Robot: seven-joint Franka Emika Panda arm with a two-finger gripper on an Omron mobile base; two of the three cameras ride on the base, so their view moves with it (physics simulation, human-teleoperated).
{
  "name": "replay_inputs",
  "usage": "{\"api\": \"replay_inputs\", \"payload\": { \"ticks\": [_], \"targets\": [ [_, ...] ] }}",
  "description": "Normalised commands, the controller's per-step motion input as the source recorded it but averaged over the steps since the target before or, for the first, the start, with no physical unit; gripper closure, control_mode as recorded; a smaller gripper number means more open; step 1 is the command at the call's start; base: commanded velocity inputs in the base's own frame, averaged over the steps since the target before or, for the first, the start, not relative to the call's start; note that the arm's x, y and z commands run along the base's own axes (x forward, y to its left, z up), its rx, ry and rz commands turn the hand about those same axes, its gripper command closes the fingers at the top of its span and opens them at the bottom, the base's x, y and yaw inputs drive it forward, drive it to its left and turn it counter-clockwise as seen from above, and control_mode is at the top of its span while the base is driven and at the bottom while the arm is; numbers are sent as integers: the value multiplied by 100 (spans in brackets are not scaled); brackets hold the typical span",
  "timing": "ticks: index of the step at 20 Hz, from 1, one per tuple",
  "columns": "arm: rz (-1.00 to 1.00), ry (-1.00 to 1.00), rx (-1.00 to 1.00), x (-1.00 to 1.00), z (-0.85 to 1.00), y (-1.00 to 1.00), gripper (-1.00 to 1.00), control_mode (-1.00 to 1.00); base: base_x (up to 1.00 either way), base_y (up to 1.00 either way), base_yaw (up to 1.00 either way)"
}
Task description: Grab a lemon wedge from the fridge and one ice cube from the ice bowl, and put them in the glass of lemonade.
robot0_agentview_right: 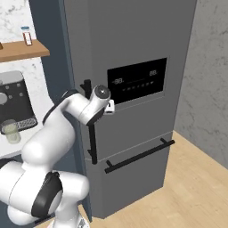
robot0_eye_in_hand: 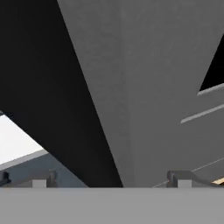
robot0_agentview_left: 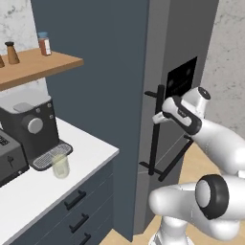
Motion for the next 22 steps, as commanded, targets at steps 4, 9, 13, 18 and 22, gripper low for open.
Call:
{"api": "replay_inputs", "payload": {
  "ticks": [4, 9, 13, 18, 22],
  "targets": [
    [0, -6, 4, 23, 0, 16, -100, -100, 0, 0, 0],
    [0, 0, 0, 21, 0, 23, -100, -100, 0, 0, 0],
    [0, -2, 0, 15, -13, 25, -100, -100, 0, 0, 0],
    [0, -18, 4, 0, -46, 20, -100, -100, 0, 0, 0],
    [0, -6, 1, 10, -11, 19, -100, -100, 0, 0, 0]
  ]
}}
